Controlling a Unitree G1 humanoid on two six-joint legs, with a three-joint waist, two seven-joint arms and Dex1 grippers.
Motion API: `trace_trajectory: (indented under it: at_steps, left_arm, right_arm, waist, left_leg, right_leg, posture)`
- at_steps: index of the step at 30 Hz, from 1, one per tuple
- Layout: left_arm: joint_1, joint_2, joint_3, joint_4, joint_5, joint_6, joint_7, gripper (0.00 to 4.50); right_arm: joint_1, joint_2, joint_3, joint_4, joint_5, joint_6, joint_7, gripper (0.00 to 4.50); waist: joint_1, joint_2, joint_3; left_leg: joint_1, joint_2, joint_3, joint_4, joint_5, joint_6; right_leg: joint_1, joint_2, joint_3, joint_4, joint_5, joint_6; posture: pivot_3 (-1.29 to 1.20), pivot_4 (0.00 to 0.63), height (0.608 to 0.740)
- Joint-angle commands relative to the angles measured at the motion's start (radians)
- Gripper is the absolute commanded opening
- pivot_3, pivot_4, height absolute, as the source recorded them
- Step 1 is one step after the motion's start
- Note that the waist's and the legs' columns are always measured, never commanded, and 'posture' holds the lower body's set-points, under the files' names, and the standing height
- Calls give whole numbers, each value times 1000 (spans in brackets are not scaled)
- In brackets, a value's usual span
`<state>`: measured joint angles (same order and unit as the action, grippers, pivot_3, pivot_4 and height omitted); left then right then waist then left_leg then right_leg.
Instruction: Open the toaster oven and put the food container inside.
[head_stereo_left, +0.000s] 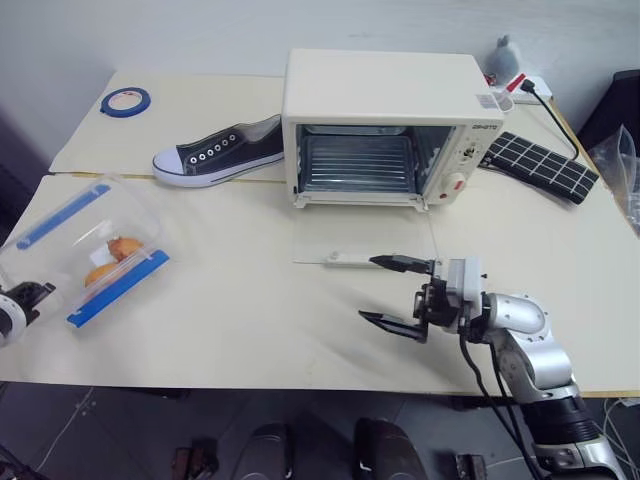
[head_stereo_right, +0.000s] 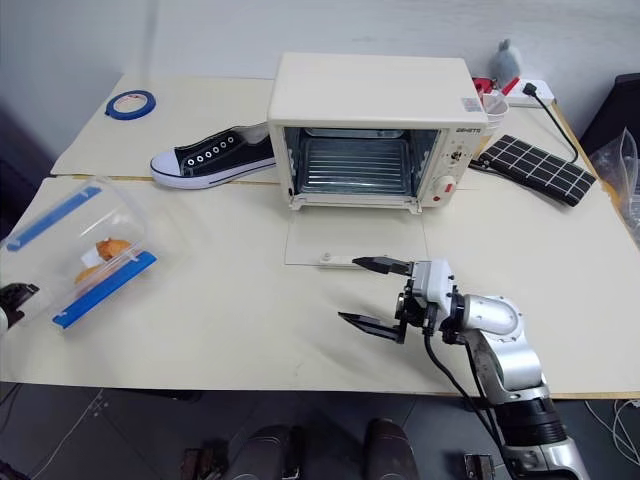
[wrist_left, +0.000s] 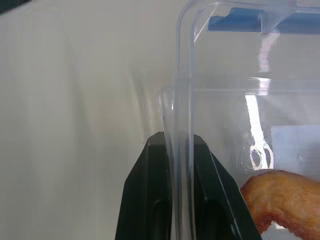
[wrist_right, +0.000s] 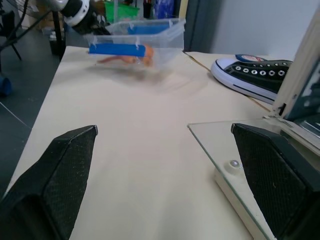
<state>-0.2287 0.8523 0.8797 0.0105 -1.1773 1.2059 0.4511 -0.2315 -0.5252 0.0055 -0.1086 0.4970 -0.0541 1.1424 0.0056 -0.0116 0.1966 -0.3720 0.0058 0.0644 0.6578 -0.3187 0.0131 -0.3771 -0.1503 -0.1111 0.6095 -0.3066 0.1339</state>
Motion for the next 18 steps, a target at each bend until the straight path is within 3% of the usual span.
trace_trajectory:
  at_steps: [1,7,12,18]
  left_arm:
    - [-89,68,-92,-62,-51,79,-90,27]
    - [-376,99,-415,-48,-21,223,-241,27]
    - [-696,-55,-702,67,107,290,-341,27]
    - [-839,-249,-825,158,247,288,-419,27]
  right_arm:
    - [42,-44,-87,-73,32,18,-31,4500]
    - [196,-99,-222,-163,41,46,-100,4500]
    - [361,-78,-335,-276,26,44,-214,4500]
    - [514,-29,-378,-396,7,37,-315,4500]
  waist:
    - [9,-1,0]
    - [23,-1,0]
    - [21,-2,0]
    - [14,-2,0]
  left_leg:
    - [0,0,0,0,0,0]
    - [-1,0,1,0,0,0]
    - [-1,-5,3,1,0,1]
    - [0,-5,5,2,0,1]
  right_leg:
    - [0,0,0,0,0,0]
    - [0,1,1,0,0,0]
    - [0,1,2,0,0,0]
    - [-1,3,4,0,0,0]
  posture:
    - [0,150,740]
    - [0,150,740]
    - [0,150,740]
    - [0,150,740]
